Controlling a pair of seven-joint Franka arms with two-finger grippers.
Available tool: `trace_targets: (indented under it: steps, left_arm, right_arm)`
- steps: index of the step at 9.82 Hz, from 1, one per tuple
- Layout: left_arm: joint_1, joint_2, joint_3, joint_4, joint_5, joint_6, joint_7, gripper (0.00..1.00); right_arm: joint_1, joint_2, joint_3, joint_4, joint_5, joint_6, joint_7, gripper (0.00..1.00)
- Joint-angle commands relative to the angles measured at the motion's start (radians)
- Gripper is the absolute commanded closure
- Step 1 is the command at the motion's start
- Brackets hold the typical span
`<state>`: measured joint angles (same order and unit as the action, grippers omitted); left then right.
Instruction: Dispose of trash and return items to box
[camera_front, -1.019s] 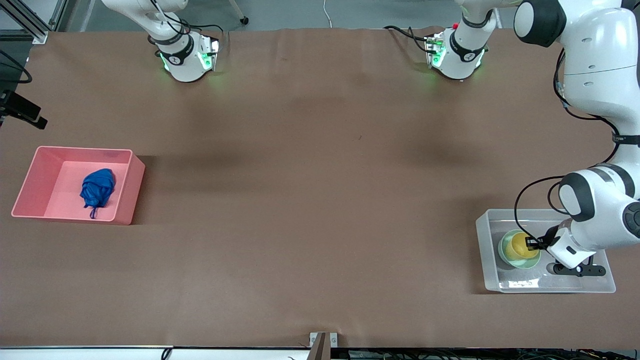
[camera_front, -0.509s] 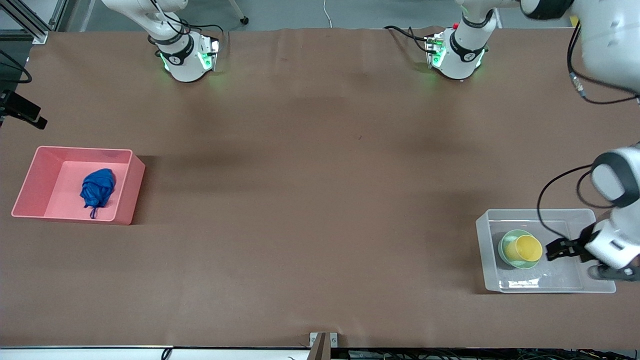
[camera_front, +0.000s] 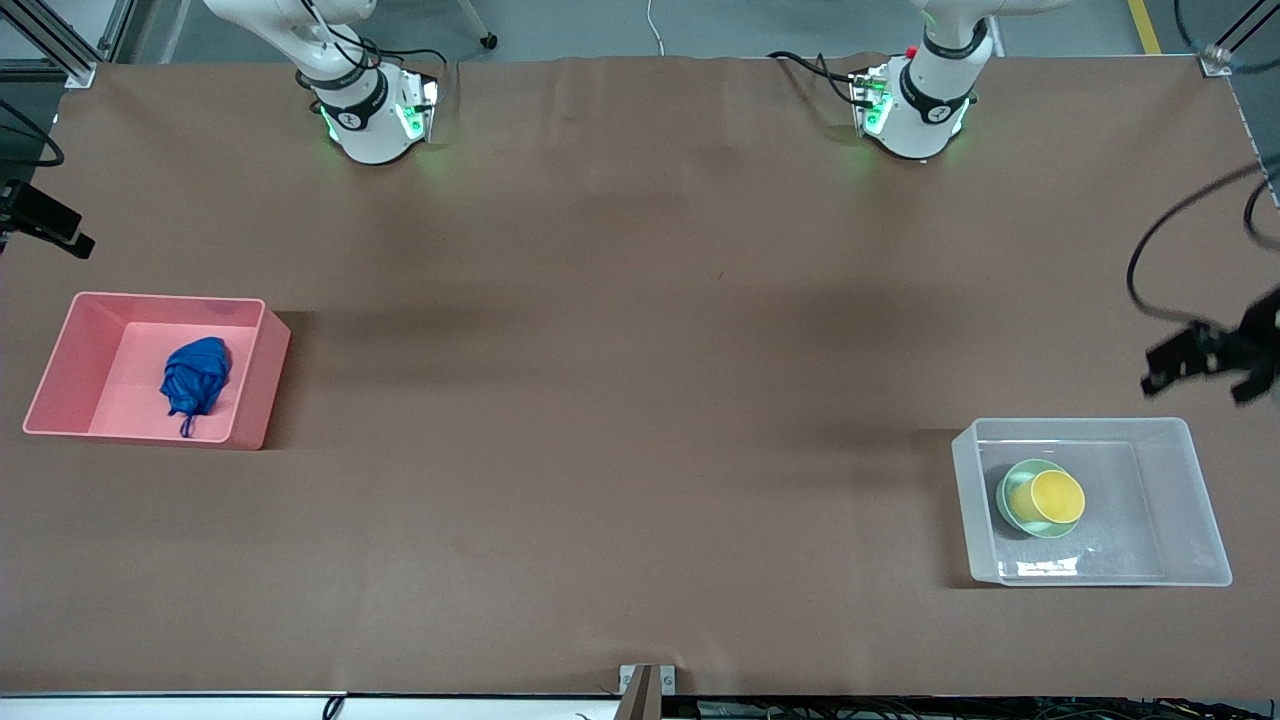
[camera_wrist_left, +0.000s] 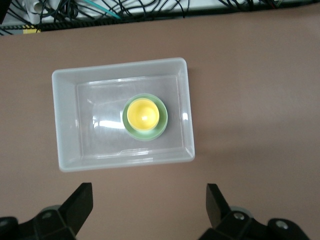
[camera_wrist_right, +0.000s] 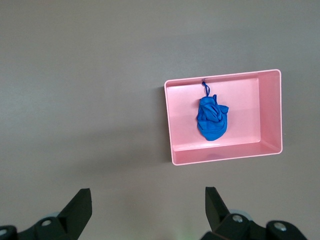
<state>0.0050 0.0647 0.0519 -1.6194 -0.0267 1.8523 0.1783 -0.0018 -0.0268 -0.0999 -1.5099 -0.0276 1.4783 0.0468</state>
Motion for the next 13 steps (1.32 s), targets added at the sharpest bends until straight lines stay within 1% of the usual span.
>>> trace_targets:
  steps: [1,2,3,4,5,7,10,13]
  left_arm:
    - [-0.005,-0.114,-0.029,-0.091,0.041,-0.089,-0.039,0.0]
    - [-0.019,-0.103,-0.024,-0.052,0.039,-0.108,-0.028,0.0]
    - [-0.019,-0.07,-0.021,0.014,0.039,-0.145,-0.033,0.0]
    - [-0.023,-0.056,-0.02,0.059,0.044,-0.18,-0.036,0.0]
    - [-0.028,-0.04,-0.02,0.085,0.042,-0.212,-0.037,0.0]
    - [-0.048,-0.049,-0.009,0.066,0.041,-0.283,-0.121,0.0]
    - [-0.057,-0.088,-0.009,-0.003,0.041,-0.271,-0.128,0.0]
    - [-0.056,-0.086,-0.007,-0.001,0.042,-0.271,-0.131,0.0]
  right_arm:
    - [0.003,-0.002,-0.004,0.005,0.006,-0.007,-0.008,0.0]
    - [0.0,-0.002,-0.004,0.005,0.008,-0.004,-0.01,0.0]
    - [0.002,-0.002,-0.004,0.005,0.006,-0.004,-0.01,0.0]
    - [0.002,-0.002,-0.004,0.005,0.008,-0.003,-0.01,0.0]
    - [0.003,-0.002,-0.004,0.005,0.008,-0.003,-0.01,0.0]
    - [0.0,-0.002,-0.004,0.004,0.006,-0.001,-0.015,0.0]
    - [0.002,-0.001,-0.004,0.004,0.008,-0.001,-0.015,0.0]
    - [0.002,-0.001,-0.006,0.004,0.008,-0.004,-0.015,0.0]
